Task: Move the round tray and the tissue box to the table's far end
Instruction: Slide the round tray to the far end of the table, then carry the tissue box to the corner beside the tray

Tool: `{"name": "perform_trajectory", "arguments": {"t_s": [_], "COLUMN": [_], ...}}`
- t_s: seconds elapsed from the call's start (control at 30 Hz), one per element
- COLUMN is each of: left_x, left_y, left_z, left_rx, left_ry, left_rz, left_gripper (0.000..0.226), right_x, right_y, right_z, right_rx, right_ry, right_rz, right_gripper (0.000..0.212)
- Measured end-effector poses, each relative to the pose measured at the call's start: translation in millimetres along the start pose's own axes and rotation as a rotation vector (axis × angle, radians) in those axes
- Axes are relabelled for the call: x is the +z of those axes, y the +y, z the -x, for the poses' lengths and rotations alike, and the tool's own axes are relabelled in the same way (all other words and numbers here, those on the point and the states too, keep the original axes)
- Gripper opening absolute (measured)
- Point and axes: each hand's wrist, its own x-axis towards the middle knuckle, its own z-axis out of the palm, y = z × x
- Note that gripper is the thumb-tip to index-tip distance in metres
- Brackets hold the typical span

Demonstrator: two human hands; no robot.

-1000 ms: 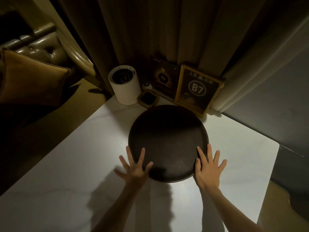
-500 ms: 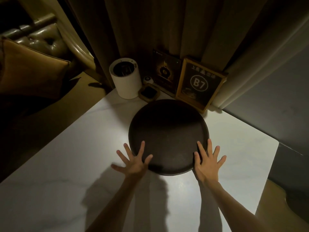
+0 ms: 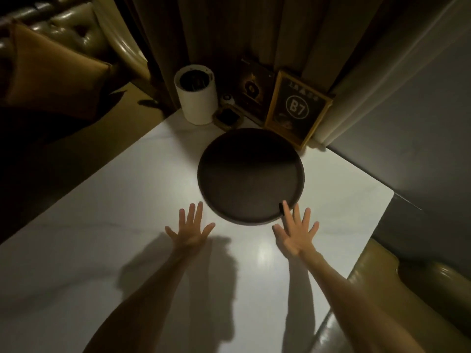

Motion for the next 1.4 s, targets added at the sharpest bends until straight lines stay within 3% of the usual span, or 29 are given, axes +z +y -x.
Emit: {"name": "perform_trajectory", "arguments": {"t_s": [0.07, 0.1, 0.17, 0.23, 0.33, 0.47, 0.63, 0.73, 0.93, 1.07, 1.2, 1.4], "left_x": [8.2, 13.0, 21.8, 30.9, 26.8, 1.7, -24.0, -28.1, -19.7, 7.0, 39.6, 84.4], "left_y": [-10.6, -14.1, -19.3, -29.0, -53.2, -110.0, -198.5, -249.7, -323.7, -375.8, -416.6, -455.1], "left_z": [35.3, 52.0, 84.5, 113.1, 148.6, 215.0, 326.8, 398.1, 533.5, 615.3, 680.3, 739.5], "left_rx": [0.036, 0.029, -0.034, -0.042, -0.052, -0.166, -0.258, -0.402, -0.576, -0.739, -0.847, -0.947], "left_ry": [-0.075, -0.094, -0.119, -0.184, -0.257, -0.061, 0.203, 0.365, 0.632, 0.559, 0.672, 0.813], "left_rz": [-0.03, -0.003, 0.063, 0.039, 0.055, 0.337, 0.487, 0.617, 0.888, 0.934, 0.879, 0.891], "left_gripper": [0.107, 0.102, 0.07, 0.067, 0.056, 0.042, 0.042, 0.024, 0.017, 0.022, 0.024, 0.02], "right_x": [16.4, 24.8, 41.3, 51.2, 57.6, 62.7, 87.6, 108.0, 158.4, 202.4, 244.1, 278.9], "right_y": [-12.1, -20.4, -41.2, -66.8, -106.6, -163.8, -236.7, -270.4, -328.4, -364.4, -384.6, -380.7], "right_z": [39.5, 59.9, 97.9, 127.7, 159.2, 209.3, 288.7, 342.1, 443.9, 508.6, 569.9, 624.3], "right_rx": [-0.012, -0.018, -0.007, 0.029, -0.077, -0.105, -0.232, -0.294, -0.379, -0.474, -0.609, -0.615], "right_ry": [-0.033, -0.047, -0.121, -0.208, -0.23, -0.362, -0.436, -0.51, -0.664, -0.717, -0.737, -0.769], "right_rz": [0.077, 0.121, 0.214, 0.234, 0.038, -0.455, -0.622, -0.633, -0.663, -0.602, -0.476, -0.383], "right_gripper": [0.067, 0.067, 0.067, 0.066, 0.042, 0.032, 0.026, 0.024, 0.022, 0.023, 0.021, 0.017]}}
